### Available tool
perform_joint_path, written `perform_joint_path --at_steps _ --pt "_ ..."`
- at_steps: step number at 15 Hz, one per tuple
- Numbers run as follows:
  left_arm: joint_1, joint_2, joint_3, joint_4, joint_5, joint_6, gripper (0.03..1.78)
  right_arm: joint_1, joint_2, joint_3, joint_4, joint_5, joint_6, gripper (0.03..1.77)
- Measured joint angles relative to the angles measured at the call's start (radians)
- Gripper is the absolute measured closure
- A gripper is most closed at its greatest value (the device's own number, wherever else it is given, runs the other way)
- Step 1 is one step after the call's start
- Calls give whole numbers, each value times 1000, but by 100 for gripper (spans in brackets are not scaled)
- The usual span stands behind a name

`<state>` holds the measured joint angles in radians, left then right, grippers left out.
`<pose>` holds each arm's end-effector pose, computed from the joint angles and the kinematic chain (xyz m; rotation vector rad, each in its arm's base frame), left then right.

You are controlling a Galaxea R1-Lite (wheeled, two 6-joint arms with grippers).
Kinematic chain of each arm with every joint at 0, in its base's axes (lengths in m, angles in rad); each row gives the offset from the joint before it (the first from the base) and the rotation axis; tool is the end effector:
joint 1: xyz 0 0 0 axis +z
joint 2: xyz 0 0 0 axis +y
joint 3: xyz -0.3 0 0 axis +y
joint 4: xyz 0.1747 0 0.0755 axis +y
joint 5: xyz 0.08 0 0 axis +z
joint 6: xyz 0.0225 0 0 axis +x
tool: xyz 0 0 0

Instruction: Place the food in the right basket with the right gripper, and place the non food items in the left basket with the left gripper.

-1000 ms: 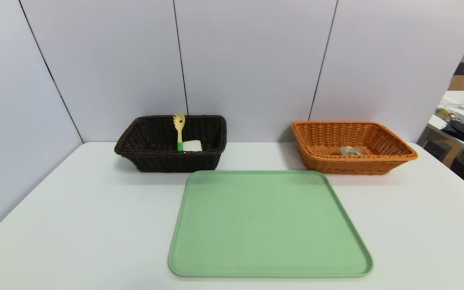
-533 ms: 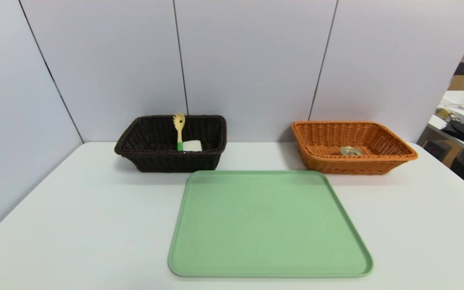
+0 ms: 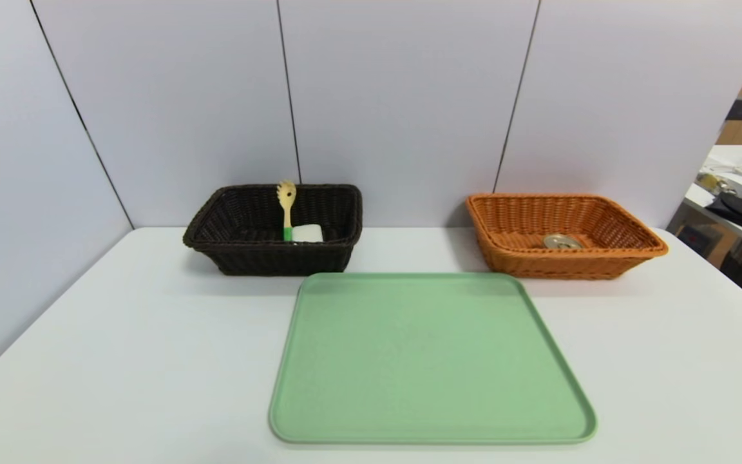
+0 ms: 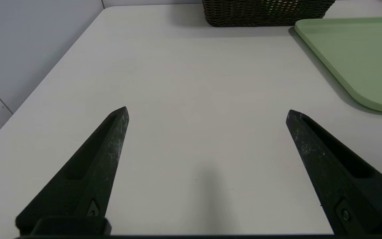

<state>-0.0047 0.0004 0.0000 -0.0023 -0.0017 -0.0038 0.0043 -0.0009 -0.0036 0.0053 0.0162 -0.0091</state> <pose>-0.0228 0.0001 0.0757 -0.0038 -0.0019 -0.0064 -0.0231 0.0003 0.0759 -0.0091 0.0007 0.0205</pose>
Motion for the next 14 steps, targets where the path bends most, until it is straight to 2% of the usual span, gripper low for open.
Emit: perform_joint_path --at_steps 7,10,14 --pt "0 0 0 -2 4 -51 12 0 0 2 -3 1 5 10" --pt "0 0 0 -2 29 -80 12 0 0 2 -4 0 7 10" --pt "0 0 0 -2 30 -83 12 0 0 3 -5 4 -1 10"
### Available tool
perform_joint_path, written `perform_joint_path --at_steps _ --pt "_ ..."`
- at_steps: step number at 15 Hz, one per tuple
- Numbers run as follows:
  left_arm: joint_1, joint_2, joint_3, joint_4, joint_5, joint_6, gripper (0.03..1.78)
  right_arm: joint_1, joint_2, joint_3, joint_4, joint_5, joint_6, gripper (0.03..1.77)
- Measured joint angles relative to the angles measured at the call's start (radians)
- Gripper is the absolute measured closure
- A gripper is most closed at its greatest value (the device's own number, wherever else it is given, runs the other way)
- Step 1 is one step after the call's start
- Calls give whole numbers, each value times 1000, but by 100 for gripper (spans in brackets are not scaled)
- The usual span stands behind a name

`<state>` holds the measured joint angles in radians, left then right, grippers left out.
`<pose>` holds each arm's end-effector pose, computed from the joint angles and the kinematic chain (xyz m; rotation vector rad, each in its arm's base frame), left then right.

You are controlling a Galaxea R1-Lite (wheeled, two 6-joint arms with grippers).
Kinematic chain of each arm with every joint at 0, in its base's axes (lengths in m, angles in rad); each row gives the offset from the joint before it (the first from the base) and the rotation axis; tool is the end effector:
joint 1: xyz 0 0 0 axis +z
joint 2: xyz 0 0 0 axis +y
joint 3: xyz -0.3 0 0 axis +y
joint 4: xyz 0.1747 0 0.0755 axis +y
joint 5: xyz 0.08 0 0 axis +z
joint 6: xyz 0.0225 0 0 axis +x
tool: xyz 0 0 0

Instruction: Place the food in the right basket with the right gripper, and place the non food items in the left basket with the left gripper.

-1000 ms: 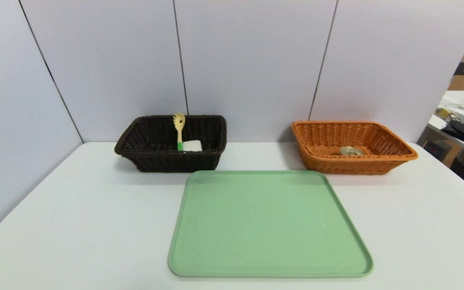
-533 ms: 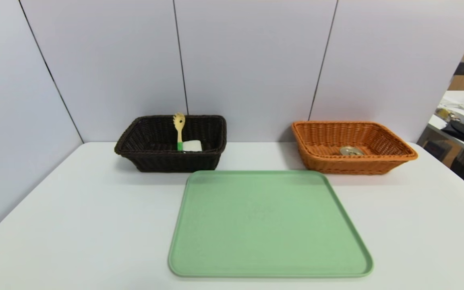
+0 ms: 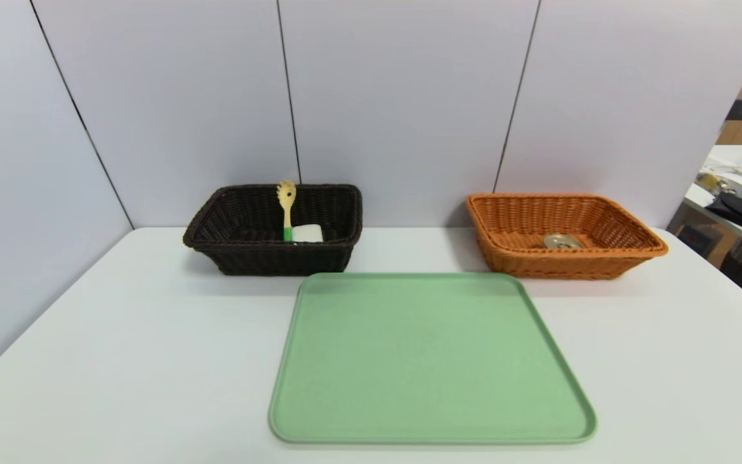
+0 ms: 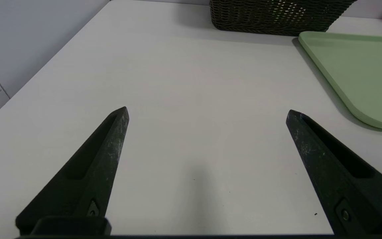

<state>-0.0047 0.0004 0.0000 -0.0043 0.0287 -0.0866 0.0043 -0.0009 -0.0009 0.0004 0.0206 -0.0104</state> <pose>-0.0228 0.0008 0.0759 -0.0867 -0.0049 0.0238 -0.0229 0.0004 0.0757 -0.0104 -0.0015 0.0249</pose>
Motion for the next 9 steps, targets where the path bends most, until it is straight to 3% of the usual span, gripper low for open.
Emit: perform_joint_path --at_steps 9 --pt "0 0 0 -1 0 -3 12 0 0 1 0 -1 0 10"
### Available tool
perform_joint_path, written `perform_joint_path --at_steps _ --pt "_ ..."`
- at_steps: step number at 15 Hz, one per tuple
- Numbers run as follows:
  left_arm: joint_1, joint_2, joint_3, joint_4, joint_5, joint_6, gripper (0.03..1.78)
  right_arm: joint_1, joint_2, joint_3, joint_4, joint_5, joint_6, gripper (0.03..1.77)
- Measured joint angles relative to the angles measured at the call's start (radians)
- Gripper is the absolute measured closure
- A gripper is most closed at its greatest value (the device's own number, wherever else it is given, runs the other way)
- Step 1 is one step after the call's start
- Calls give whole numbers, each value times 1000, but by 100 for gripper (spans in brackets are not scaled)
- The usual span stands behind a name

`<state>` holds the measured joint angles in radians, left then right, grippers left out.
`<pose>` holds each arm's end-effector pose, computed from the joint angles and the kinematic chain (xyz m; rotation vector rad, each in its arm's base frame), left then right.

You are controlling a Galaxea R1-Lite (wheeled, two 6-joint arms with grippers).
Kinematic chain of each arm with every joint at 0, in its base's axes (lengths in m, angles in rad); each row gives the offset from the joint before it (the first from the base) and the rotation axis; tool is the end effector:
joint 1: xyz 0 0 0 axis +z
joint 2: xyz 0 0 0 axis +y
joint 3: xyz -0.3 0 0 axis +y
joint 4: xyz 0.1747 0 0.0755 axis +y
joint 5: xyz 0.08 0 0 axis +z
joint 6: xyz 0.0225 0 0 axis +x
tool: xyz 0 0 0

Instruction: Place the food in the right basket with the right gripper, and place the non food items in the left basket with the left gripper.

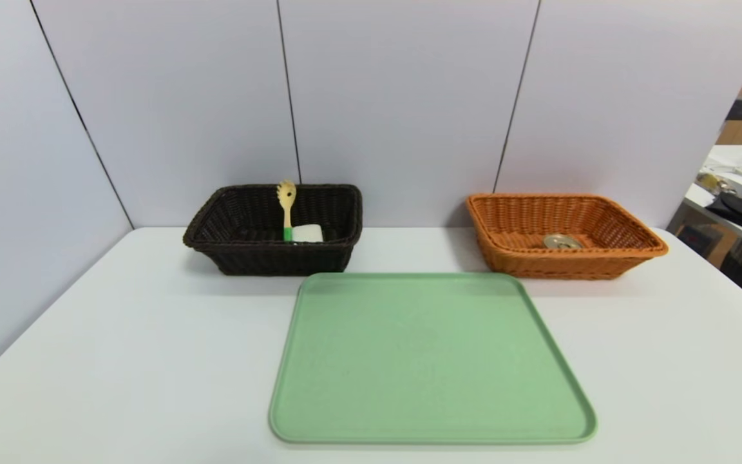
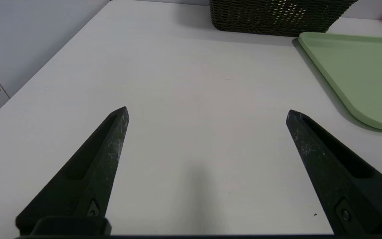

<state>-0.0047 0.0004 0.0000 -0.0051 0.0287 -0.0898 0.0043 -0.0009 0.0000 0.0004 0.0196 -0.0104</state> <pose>-0.0228 0.0008 0.0760 -0.0899 -0.0058 0.0238 -0.0229 0.0003 0.0754 -0.0104 -0.0006 0.0239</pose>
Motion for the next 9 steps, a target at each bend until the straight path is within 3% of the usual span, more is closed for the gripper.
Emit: perform_joint_path --at_steps 9 --pt "0 0 0 -1 2 -2 12 0 0 -1 0 -1 4 10"
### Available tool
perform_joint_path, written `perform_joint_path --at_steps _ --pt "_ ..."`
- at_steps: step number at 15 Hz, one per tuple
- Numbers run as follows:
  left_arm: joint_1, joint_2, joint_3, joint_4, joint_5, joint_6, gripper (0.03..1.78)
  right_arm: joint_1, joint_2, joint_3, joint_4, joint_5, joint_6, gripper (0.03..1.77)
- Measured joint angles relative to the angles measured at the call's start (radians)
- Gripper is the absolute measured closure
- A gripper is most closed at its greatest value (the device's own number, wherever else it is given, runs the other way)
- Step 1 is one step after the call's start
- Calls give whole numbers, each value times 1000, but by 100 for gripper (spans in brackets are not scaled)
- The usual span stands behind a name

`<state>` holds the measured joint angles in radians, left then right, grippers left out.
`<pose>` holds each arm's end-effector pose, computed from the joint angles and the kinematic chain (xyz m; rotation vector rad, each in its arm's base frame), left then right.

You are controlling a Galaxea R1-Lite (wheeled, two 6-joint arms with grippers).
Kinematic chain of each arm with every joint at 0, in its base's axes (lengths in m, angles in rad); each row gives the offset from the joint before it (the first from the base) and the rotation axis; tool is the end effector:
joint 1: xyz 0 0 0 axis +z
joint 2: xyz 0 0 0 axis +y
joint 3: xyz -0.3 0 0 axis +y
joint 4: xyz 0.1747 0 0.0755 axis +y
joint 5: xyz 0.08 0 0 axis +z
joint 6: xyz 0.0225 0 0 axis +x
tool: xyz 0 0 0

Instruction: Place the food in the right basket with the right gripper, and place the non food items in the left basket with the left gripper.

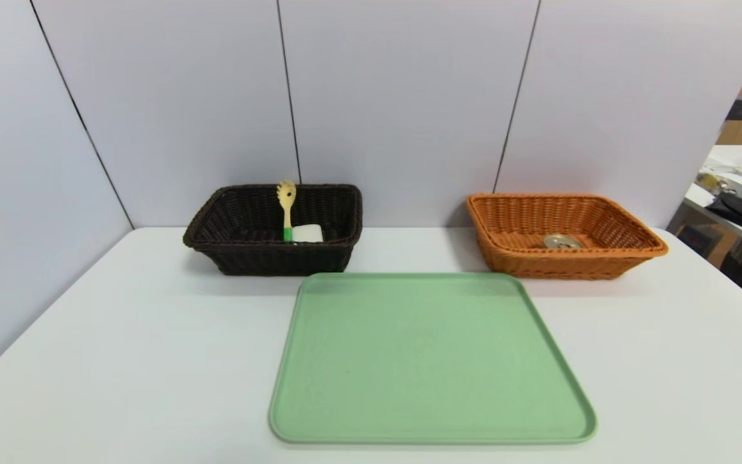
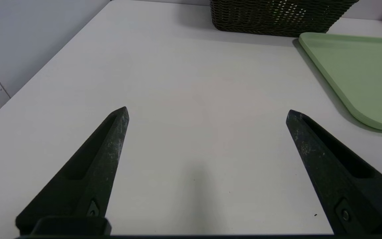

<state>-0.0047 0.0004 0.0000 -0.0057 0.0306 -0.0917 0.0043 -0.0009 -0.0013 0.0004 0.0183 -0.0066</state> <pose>-0.0228 0.0008 0.0761 -0.0918 -0.0065 0.0256 -0.0230 0.0003 0.0758 -0.0066 -0.0019 0.0226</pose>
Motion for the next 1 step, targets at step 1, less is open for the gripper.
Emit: perform_joint_path --at_steps 1 --pt "0 0 0 0 0 -2 12 0 0 0 0 0 -1 10"
